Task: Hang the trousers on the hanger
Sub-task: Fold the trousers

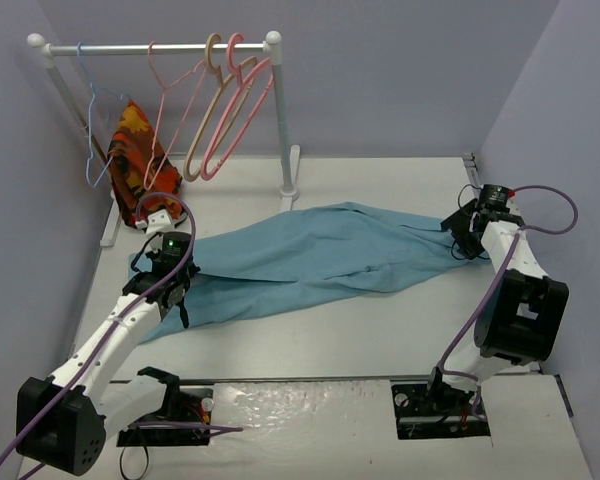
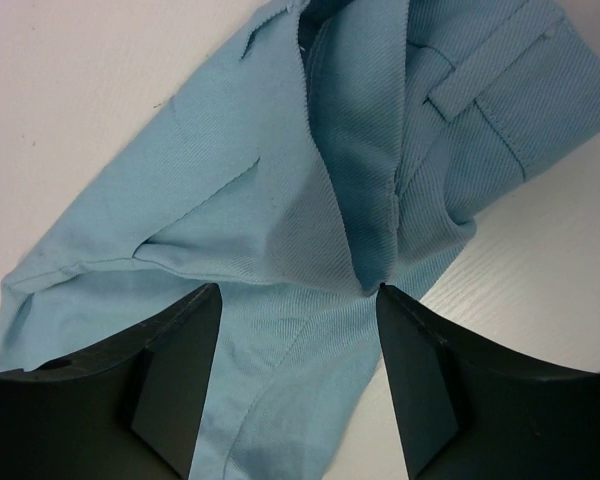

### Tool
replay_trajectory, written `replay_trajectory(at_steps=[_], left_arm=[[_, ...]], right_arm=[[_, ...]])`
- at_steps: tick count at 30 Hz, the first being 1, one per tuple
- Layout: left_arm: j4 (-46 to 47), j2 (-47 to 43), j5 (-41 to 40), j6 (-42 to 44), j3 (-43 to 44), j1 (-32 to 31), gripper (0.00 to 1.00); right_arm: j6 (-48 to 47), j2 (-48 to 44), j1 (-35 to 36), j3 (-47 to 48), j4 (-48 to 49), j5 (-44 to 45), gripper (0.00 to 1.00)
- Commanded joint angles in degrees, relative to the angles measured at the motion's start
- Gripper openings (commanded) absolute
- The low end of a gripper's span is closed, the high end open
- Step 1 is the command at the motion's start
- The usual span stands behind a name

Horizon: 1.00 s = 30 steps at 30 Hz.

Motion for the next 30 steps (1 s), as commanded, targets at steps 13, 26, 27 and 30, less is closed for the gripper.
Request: replay_trajectory(at_steps=[13, 26, 27, 30], left_arm=[[0.9, -1.1, -0.5, 0.7, 2.2, -0.5, 0.00], [1.7, 0.6, -1.0, 1.1, 2.4, -0.5, 0.00], [1.8, 0.7, -0.9, 1.1, 2.3, -0.5, 0.00], [2.5, 1.4, -0.8, 1.0, 1.9, -0.4, 0.00]], right_arm=[[1.1, 1.9, -0.6, 0.2, 4.1, 3.2, 0.15], [0.7, 12.6, 0.3, 26.4, 4.2, -3.5, 0.00], [0.8, 15.4, 0.4, 31.5, 4.2, -4.2, 0.00], [0.1, 22.9, 0.9, 44.0, 4.1, -6.3, 0.00]])
